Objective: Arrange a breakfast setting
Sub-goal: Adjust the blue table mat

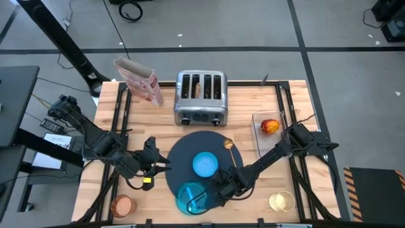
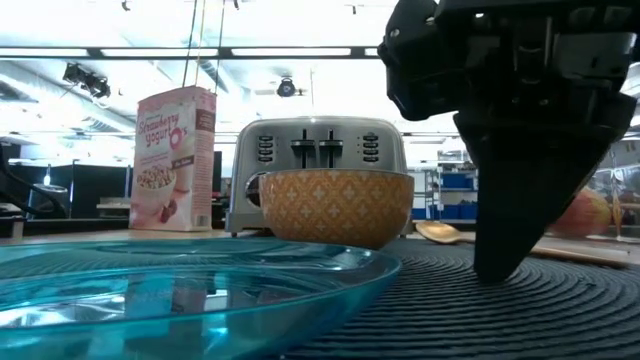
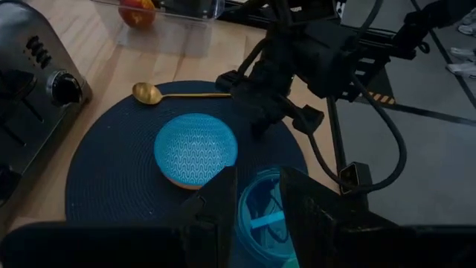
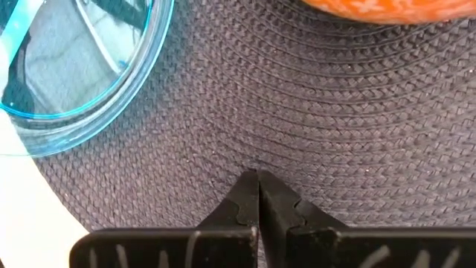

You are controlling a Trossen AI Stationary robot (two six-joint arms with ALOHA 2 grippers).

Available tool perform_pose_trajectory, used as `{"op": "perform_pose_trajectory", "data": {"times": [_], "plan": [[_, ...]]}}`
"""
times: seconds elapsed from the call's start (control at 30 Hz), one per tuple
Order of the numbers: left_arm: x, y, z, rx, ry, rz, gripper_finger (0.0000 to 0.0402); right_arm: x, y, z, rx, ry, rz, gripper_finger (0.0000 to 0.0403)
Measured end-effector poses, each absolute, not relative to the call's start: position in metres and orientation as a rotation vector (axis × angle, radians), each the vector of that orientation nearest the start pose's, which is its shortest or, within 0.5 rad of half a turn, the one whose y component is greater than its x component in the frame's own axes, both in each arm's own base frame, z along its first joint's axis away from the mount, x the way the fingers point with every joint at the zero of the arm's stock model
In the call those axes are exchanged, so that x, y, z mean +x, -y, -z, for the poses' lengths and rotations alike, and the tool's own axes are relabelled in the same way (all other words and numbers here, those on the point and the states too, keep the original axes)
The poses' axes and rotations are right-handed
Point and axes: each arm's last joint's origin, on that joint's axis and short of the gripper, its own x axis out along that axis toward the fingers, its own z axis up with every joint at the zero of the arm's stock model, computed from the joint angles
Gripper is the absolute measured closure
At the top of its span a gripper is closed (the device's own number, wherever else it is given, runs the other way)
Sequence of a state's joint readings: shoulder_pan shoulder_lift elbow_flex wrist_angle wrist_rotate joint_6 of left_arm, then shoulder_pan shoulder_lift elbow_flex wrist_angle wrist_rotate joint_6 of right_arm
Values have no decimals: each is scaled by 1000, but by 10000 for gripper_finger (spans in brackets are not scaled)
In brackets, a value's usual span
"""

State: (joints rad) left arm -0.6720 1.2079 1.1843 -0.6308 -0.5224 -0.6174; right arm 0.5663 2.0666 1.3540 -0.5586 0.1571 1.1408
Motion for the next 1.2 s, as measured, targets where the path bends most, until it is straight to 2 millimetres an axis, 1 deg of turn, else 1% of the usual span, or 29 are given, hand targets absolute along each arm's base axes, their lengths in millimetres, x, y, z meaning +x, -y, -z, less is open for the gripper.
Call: {"op": "perform_pose_trajectory", "data": {"times": [0.13, 0.3, 0.4, 0.5, 0.6, 0.67, 0.77, 0.9, 1.0, 1.13, 1.2], "plan": [[202, 142, -348, -242, -555, -29, 290, 339, -210, -129, 544, -1200, 353, 400], [202, 142, -348, -248, -559, -36, 290, 347, -204, -129, 559, -1173, 336, 400], [197, 135, -339, -261, -634, -131, 292, 347, -201, -133, 547, -1174, 323, 400], [192, 123, -326, -273, -734, -255, 297, 344, -198, -147, 547, -1154, 323, 400], [194, 116, -300, -295, -821, -290, 304, 339, -198, -166, 537, -1137, 291, 400], [198, 112, -277, -324, -870, -266, 308, 333, -199, -169, 507, -1161, 292, 400], [204, 103, -242, -324, -877, -252, 316, 323, -205, -171, 471, -1205, 289, 400], [204, 88, -205, -275, -893, -256, 330, 313, -216, -165, 437, -1266, 264, 400], [204, 76, -180, -236, -958, -259, 339, 308, -222, -159, 432, -1311, 261, 400], [215, 70, -157, -200, -984, -197, 346, 308, -224, -152, 442, -1329, 273, 400], [218, 67, -146, -160, -1030, -201, 347, 310, -223, -150, 450, -1336, 271, 400]]}}
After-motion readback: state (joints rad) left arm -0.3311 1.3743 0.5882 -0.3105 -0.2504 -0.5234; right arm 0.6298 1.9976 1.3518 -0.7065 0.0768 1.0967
